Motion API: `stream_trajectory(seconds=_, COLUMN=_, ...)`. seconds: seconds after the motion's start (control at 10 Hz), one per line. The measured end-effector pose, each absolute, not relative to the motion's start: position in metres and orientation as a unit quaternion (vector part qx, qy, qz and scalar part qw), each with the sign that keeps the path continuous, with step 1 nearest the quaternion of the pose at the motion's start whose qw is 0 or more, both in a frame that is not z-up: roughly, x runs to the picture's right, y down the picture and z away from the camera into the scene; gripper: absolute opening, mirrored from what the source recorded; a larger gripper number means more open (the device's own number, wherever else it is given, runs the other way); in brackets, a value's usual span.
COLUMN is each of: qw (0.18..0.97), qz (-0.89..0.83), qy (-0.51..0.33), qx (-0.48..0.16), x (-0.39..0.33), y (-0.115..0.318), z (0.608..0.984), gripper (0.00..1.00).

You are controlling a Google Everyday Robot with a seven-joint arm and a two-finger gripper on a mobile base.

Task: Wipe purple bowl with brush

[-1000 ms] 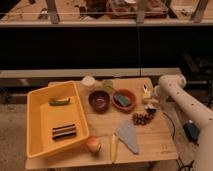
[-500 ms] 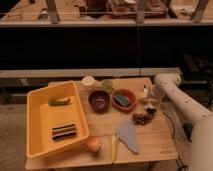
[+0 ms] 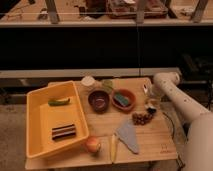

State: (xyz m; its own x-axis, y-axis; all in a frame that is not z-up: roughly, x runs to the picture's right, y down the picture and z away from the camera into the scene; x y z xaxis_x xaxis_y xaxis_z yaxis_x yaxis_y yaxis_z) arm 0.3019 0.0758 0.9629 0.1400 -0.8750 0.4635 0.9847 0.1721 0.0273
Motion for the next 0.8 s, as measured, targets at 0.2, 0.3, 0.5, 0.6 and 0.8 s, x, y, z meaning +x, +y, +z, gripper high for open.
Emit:
stream_trajectory(seconds=0.2, qw=0.740, qz=-0.627, qy=-0.194, qx=-0.146, x=0.3002, y=0.0764, z=0.9624, gripper=0.00)
stream_trajectory(seconds=0.3, qw=0.739, qz=-0.626, qy=-0.199, qx=-0.151, x=0.3004, y=0.0788, z=0.9634, gripper=0.00)
stream_trajectory(seconds=0.5, qw=0.737, qz=-0.625, qy=-0.205, qx=-0.155, x=0.3000, y=0.0796, z=0.9645, gripper=0.00)
stream_trajectory(seconds=0.6, qw=0.736, qz=-0.626, qy=-0.206, qx=-0.156, x=0.2992, y=0.0803, z=0.9628, gripper=0.00)
stream_trajectory(seconds=0.8, qw=0.735, qz=-0.626, qy=-0.208, qx=-0.157, x=0.2984, y=0.0811, z=0.9613, gripper=0.00)
